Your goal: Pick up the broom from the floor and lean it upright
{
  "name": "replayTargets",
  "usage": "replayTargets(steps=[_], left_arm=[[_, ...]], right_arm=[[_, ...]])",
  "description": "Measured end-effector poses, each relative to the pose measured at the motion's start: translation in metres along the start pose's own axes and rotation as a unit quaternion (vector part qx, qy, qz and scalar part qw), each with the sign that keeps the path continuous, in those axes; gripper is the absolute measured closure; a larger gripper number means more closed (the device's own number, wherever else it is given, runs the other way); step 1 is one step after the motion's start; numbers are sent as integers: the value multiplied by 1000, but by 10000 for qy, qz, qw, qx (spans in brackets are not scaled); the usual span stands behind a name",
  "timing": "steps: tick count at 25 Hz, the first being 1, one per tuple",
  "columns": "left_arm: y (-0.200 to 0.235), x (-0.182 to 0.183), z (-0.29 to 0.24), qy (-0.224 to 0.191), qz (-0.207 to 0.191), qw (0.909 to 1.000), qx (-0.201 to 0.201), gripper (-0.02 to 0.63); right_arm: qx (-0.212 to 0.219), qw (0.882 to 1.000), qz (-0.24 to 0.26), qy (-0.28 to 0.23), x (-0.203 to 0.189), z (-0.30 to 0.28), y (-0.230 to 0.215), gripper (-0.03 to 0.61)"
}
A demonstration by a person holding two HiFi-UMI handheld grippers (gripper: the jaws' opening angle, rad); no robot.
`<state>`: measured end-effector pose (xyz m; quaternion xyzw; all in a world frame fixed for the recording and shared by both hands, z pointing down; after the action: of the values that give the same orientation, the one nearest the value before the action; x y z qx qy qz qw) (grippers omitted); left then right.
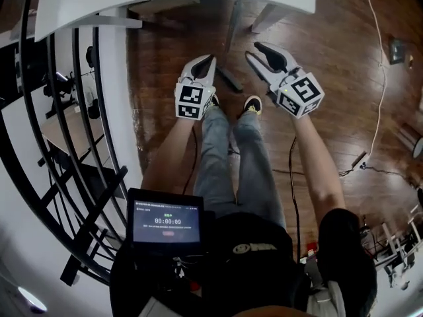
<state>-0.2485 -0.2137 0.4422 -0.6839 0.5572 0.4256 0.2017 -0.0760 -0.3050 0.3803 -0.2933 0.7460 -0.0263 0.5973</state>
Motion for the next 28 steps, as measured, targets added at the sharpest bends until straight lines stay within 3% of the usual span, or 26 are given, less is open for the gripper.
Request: replayTargets(steps=[2,5,6,8,10,14,17,20,24,28], left_arm=[[7,20,24,-134,63,9998,108,597],[39,74,-19,-440,168,9988,125,597],[52,83,-38,-451,277,9981,310,597],[99,90,-71,-451,404,9928,1035,597],[137,81,-98,-551,314,9891,1330,597],[120,5,-76,-603,219,9910,1174,597],[89,-19,-65,-657,362,9923,984,597],[87,10,-82,-861,227,9927,808,597],[98,69,-128,-1039,-405,9909,748,597],[89,78,-115,-1384,-316,9869,767,597]], right_arm=[[-273,9996,-7,45,7,17,-5,512],[-792,9968,-87,3,30,6,-80,562],[-680,9974,-236,49,30,-12,-113,575],[65,9989,-453,62,17,-89,-174,575],[461,9981,-391,-66,-13,-142,-201,575],[408,9975,-544,-166,-100,-126,-155,575],[283,9977,-611,37,-126,-96,-137,575],[224,9982,-561,-33,-105,-101,-156,575],[406,9979,-394,-310,-56,-131,-200,575],[418,9979,53,-492,-41,-129,-180,575]])
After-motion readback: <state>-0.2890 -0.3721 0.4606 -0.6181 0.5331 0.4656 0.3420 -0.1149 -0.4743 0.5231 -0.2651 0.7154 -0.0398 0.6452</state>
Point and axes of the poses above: the fingertips, and each gripper's own axes: z backward along the fingers, y to its left, x out of its top, the point moved 7 cm from there along z, backward along the fingers, and after that the axes turned 5 degrees about -x, right-handed, at the moved point
